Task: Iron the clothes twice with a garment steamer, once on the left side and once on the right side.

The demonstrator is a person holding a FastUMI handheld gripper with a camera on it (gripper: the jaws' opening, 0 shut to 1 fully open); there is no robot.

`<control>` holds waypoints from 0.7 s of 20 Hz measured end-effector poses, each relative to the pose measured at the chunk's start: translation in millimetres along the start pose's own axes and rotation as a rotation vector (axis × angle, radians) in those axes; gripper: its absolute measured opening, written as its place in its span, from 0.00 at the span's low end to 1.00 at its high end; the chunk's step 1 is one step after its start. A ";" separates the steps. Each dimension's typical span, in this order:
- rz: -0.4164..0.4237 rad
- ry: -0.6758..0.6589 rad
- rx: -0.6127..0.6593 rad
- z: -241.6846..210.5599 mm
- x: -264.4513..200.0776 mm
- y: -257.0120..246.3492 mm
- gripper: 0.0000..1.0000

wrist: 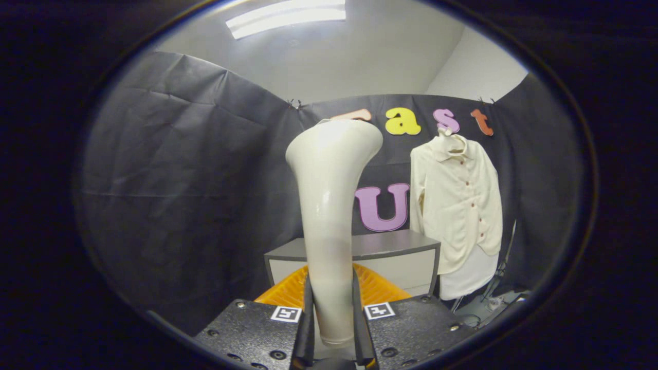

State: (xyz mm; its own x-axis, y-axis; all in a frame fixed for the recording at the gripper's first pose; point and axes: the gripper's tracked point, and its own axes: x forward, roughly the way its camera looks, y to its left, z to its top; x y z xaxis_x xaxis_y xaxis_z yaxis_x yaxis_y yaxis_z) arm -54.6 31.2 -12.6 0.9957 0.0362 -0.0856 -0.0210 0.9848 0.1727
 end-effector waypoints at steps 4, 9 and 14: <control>-0.045 -0.014 -0.008 3.9 -10.8 -17.3 0.30; -0.056 -0.019 -0.016 5.3 -15.1 -24.1 0.30; -0.044 -0.019 -0.021 5.3 -15.3 -20.1 0.30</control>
State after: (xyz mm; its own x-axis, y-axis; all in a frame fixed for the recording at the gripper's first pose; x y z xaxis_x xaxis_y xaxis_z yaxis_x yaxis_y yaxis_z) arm -69.0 9.9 -9.5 0.9972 -0.0108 -0.0735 0.0216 0.9887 0.1482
